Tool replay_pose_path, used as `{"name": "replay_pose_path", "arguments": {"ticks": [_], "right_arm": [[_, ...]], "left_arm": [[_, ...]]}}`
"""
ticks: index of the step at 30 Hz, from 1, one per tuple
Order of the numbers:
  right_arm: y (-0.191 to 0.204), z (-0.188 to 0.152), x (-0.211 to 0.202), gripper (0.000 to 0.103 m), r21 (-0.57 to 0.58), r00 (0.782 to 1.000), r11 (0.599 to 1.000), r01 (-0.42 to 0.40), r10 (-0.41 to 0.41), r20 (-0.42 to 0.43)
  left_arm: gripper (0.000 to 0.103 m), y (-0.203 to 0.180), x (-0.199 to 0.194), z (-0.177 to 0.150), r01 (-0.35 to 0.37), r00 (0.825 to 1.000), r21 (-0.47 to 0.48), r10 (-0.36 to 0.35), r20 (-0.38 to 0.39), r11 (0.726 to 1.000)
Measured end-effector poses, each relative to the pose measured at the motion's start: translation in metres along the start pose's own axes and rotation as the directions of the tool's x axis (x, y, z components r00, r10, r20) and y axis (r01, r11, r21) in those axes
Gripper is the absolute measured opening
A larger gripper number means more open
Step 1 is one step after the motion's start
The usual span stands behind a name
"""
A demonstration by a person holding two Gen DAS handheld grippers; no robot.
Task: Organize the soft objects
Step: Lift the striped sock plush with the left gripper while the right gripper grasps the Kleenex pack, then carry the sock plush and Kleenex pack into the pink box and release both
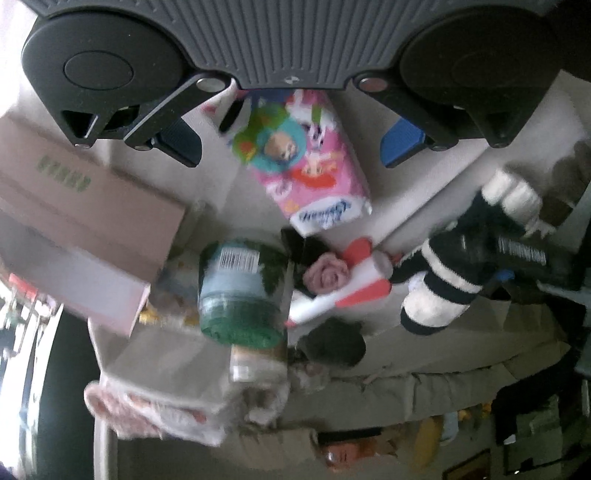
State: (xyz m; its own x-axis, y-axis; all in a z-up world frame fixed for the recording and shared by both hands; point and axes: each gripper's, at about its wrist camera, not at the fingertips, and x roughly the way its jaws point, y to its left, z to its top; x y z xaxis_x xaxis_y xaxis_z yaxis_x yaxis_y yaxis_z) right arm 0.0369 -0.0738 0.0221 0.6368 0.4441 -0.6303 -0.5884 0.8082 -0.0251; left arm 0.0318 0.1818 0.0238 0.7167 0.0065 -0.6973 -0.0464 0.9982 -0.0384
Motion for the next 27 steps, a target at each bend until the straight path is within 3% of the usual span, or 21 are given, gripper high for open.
{"name": "replay_pose_path", "arguments": {"ticks": [3, 4, 5, 7, 10, 13, 17, 27], "right_arm": [[0.002, 0.007, 0.004, 0.101, -0.034, 1.0, 0.999, 0.006, -0.006, -0.005], [0.001, 0.008, 0.006, 0.096, -0.033, 1.0, 0.999, -0.009, 0.008, -0.019], [0.001, 0.008, 0.007, 0.088, -0.035, 0.999, 0.999, -0.026, 0.025, -0.037], [0.003, 0.006, 0.009, 0.08, -0.051, 0.996, 0.997, -0.056, 0.053, -0.072], [0.006, 0.006, 0.0, 0.058, -0.069, 0.995, 0.995, -0.071, 0.065, -0.078], [0.011, 0.006, -0.004, 0.056, -0.071, 0.993, 0.994, -0.08, 0.074, -0.095], [0.015, 0.005, -0.009, 0.055, -0.07, 0.993, 0.995, -0.071, 0.064, -0.103], [0.018, -0.003, -0.023, 0.054, -0.102, 0.993, 0.992, -0.069, 0.059, -0.101]], "left_arm": [[0.081, 0.01, -0.005, 0.001, 0.029, 0.999, -0.048, -0.027, 0.031, 0.998], [0.077, 0.015, -0.008, 0.0, 0.044, 0.998, -0.071, -0.04, 0.048, 0.997], [0.065, 0.019, -0.011, -0.001, 0.049, 0.997, -0.092, -0.042, 0.071, 0.995], [0.063, 0.024, -0.016, -0.003, 0.05, 0.994, -0.1, -0.04, 0.099, 0.994], [0.063, 0.024, -0.013, -0.004, 0.047, 0.995, -0.071, -0.041, 0.092, 0.996], [0.062, 0.021, -0.01, -0.001, 0.046, 0.995, -0.066, -0.039, 0.093, 0.997], [0.051, 0.024, -0.019, -0.001, 0.061, 0.992, -0.077, -0.053, 0.111, 0.995], [0.045, 0.029, -0.049, -0.021, 0.07, 0.988, -0.074, -0.058, 0.146, 0.995]]}}
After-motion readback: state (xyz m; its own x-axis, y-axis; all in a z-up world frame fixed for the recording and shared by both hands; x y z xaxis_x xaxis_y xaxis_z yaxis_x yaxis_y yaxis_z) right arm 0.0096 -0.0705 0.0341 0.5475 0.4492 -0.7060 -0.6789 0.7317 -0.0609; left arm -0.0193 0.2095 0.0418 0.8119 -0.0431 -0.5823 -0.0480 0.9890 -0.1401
